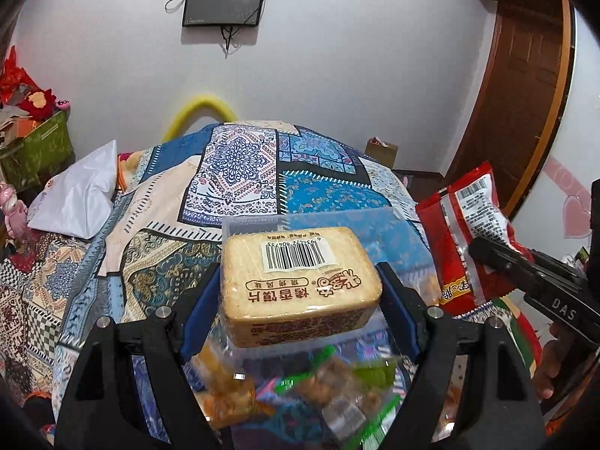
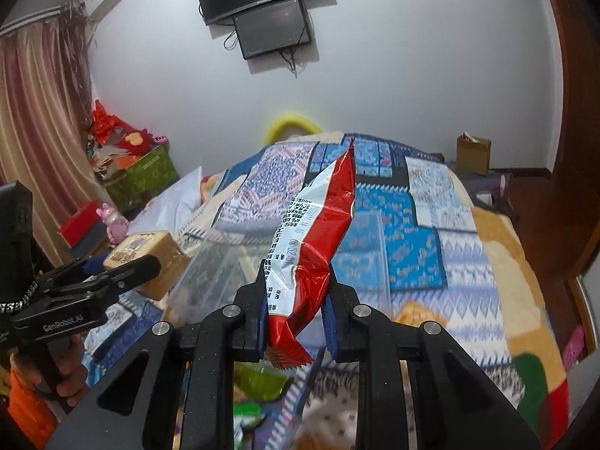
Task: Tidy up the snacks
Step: 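Lower the cracker pack and red bag into the clear box and release both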
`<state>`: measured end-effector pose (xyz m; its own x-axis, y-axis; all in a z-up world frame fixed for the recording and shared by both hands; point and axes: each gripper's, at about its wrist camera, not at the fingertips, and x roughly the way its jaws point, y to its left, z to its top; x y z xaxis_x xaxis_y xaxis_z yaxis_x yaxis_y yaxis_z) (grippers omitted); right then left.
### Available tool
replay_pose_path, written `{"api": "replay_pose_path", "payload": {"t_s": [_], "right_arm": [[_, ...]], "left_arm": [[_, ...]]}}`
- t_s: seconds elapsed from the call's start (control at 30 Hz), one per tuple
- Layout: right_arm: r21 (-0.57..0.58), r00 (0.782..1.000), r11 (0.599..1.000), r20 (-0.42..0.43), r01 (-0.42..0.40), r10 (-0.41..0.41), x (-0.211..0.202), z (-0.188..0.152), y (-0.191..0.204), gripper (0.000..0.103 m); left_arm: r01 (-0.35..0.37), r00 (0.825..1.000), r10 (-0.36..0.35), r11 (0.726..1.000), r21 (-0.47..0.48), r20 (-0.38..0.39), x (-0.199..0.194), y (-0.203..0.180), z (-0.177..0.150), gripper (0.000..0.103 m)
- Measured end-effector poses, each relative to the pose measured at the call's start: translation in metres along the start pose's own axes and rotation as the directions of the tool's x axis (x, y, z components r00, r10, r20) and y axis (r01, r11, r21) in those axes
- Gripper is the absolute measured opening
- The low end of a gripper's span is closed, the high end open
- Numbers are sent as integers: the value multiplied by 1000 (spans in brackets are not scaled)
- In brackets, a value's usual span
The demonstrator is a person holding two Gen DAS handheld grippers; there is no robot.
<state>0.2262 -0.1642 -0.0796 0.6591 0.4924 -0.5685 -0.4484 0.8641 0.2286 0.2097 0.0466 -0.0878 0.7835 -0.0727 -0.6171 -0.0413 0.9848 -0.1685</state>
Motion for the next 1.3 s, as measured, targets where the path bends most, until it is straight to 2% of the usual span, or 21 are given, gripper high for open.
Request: {"api": "replay_pose_path", "payload": {"t_s": [0.27, 0.47, 0.67, 1.03, 1.17, 1.27, 1.3], "right_arm": [[-18, 1000, 1000, -18, 20, -21, 29, 18, -3, 21], [-24, 996, 999, -85, 22, -23, 58, 17, -6, 21], [-32, 984, 999, -177, 13, -19, 88, 8, -8, 21], [-51, 957, 999, -289, -1, -13, 114, -11, -9, 21], [-65, 951, 998, -306, 18, -37, 117, -13, -10, 24], [-70, 950, 997, -309, 31, -51, 113, -12, -12, 30], [-72, 950, 997, -307, 38, -58, 111, -11, -12, 38]], "left_arm": [[-24, 996, 22, 1000, -17, -84, 55, 11, 15, 79], [-35, 983, 30, 999, -21, -183, 99, 15, 12, 79], [-32, 968, 29, 999, -7, -250, 127, 13, 7, 79], [-68, 954, 79, 997, 48, -288, 147, 6, -1, 79], [-47, 946, 55, 998, 35, -320, 150, 5, -4, 79], [-44, 942, 52, 999, 31, -330, 148, 4, -5, 80], [-41, 943, 48, 999, 28, -330, 146, 4, -5, 81]]}}
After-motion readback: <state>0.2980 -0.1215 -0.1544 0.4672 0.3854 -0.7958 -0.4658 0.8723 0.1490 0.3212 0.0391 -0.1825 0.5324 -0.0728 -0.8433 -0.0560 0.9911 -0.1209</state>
